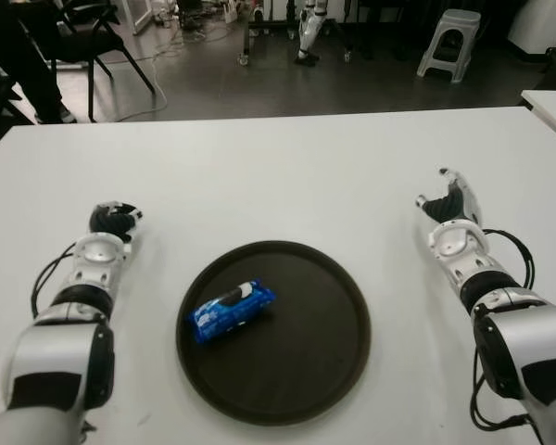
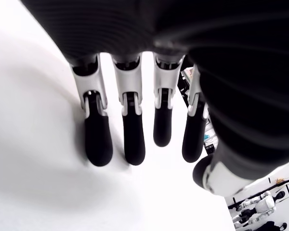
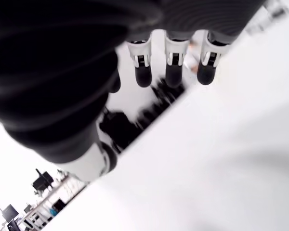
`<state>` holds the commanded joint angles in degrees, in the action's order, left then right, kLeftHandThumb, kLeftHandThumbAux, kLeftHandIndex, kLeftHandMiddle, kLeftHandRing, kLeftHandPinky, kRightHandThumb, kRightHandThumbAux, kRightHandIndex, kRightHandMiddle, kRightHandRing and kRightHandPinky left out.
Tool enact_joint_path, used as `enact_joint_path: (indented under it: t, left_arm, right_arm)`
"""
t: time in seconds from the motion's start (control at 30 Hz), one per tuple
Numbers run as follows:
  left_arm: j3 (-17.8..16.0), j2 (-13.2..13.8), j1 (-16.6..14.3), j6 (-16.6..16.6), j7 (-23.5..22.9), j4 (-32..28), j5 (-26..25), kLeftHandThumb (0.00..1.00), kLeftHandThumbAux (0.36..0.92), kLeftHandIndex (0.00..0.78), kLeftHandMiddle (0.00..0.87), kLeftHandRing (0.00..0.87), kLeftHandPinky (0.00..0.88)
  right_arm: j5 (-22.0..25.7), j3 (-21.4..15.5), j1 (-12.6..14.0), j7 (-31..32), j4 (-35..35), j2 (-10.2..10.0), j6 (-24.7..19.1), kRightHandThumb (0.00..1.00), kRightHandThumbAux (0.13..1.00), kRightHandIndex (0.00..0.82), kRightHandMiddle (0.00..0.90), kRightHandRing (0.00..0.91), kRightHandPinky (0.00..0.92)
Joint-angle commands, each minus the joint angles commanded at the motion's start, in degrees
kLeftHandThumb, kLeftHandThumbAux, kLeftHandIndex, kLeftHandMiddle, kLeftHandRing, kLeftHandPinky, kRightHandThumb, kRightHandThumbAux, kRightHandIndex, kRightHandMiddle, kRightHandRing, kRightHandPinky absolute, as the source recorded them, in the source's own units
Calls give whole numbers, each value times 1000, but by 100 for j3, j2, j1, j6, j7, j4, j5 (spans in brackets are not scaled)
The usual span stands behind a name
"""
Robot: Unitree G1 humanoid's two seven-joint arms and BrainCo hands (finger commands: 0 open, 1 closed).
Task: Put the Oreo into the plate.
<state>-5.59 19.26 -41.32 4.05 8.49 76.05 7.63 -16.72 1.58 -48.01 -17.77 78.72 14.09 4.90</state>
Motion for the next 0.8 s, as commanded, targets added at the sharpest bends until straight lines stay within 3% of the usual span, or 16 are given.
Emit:
enact_joint_path:
  t: [0.1,0.2,0.33,0.47,0.8]
  left_arm:
    - [-2,10,-2,-4,-14,3,-1,686,719,407,210,230,244]
    - [22,18,-9,-20,6,10,26,684,720,405,194,212,221]
    - [26,28,-8,-9,60,12,35,683,721,404,181,200,213]
    - [-13,25,-13,-4,99,11,4,682,722,401,174,200,236]
    - [-69,15,-31,-29,141,16,-32,675,725,399,165,202,247]
  right_arm:
    - [69,-107,-13,148,-6,-2,-61,505,775,120,170,197,259]
    - [368,-440,-56,445,-19,-17,-137,473,769,121,175,204,258]
    - [1541,-1603,-148,1198,-72,-103,-102,412,792,132,150,183,212]
    - [2091,-2162,-165,1416,-93,-167,-83,272,831,111,108,139,151]
    - [2343,-2510,-246,1294,-99,-255,-284,34,865,13,31,55,92]
